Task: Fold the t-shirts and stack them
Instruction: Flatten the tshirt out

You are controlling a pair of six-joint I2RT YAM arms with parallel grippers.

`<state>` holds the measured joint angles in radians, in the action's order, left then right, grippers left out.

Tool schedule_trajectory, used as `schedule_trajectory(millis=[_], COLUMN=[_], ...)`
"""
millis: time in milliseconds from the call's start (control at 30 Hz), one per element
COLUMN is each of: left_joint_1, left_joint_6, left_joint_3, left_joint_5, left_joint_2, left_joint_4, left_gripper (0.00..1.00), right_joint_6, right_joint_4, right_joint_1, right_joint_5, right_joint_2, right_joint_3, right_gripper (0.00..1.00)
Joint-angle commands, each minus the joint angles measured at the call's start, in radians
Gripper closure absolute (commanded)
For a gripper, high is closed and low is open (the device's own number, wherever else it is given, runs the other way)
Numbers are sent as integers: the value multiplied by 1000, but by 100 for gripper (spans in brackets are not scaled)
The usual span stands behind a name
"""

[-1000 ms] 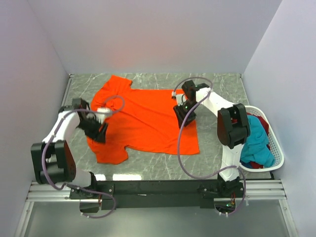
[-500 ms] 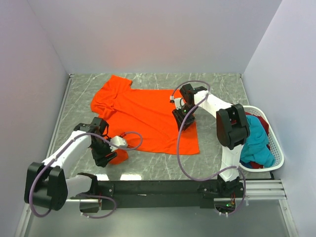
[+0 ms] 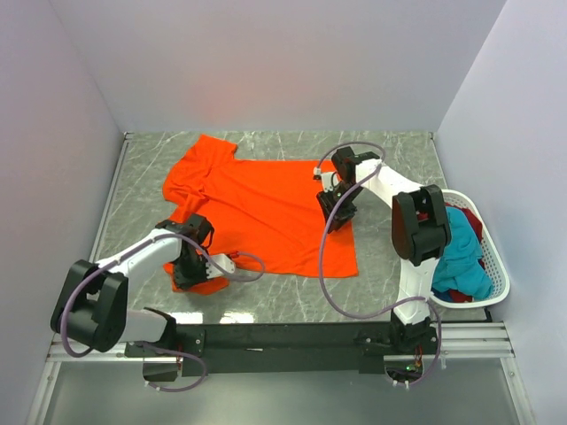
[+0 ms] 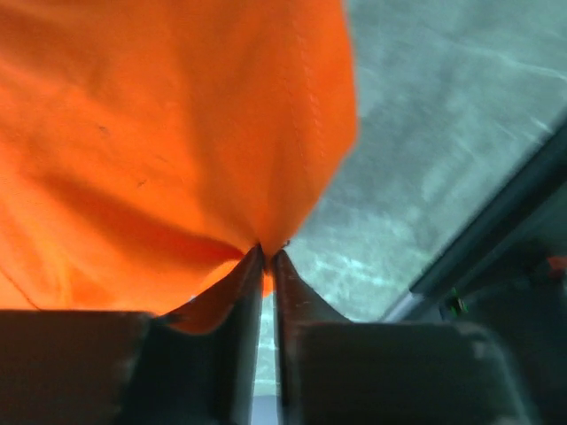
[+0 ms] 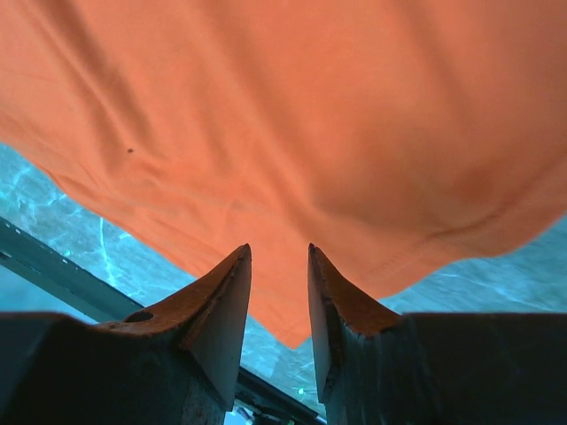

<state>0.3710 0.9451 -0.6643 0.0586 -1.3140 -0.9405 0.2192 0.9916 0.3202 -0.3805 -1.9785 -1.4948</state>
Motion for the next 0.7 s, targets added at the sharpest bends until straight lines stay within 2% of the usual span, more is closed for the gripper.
schedule_trajectory(millis=[0, 100, 200, 233, 300, 367, 433, 467, 567, 667], left_joint_1=[3, -12, -59, -75, -134, -173, -224, -239, -273, -273], left_joint_6=[86, 121, 141, 130, 91, 18, -15, 6, 78, 115], left_joint_3=[-96, -222, -380, -453, -512, -567, -604, -615, -598, -502], left_joint_5=[78, 182, 288, 302, 316, 293, 293, 309, 357, 350], left_joint_2=[-14, -73, -204, -278, -335, -392, -406, -403, -343, -211], left_joint_4=[-131, -236, -314, -331, -290, -190, -143, -174, -243, -248], left_gripper=[87, 95, 94, 91, 68, 54, 46, 45, 46, 59], right_joint_6=[14, 14, 16, 17, 17, 17, 17, 19, 22, 20], right_joint_4=[19, 25, 31, 30, 35, 35, 35, 35, 35, 32], right_joint_1=[-32, -43, -40, -41, -41, -43, -41, -41, -41, -41], right_joint_5=[-11, -15, -18, -20, -24, -29, -32, -32, -29, -37], right_joint_2=[-5, -17, -29, -34, -37, -37, -31, -31, -14, -3], right_joint_3=[-53, -68, -76, -76, -76, -71, -65, -64, -48, -36], right_gripper=[61, 61, 61, 61, 61, 61, 61, 61, 61, 61])
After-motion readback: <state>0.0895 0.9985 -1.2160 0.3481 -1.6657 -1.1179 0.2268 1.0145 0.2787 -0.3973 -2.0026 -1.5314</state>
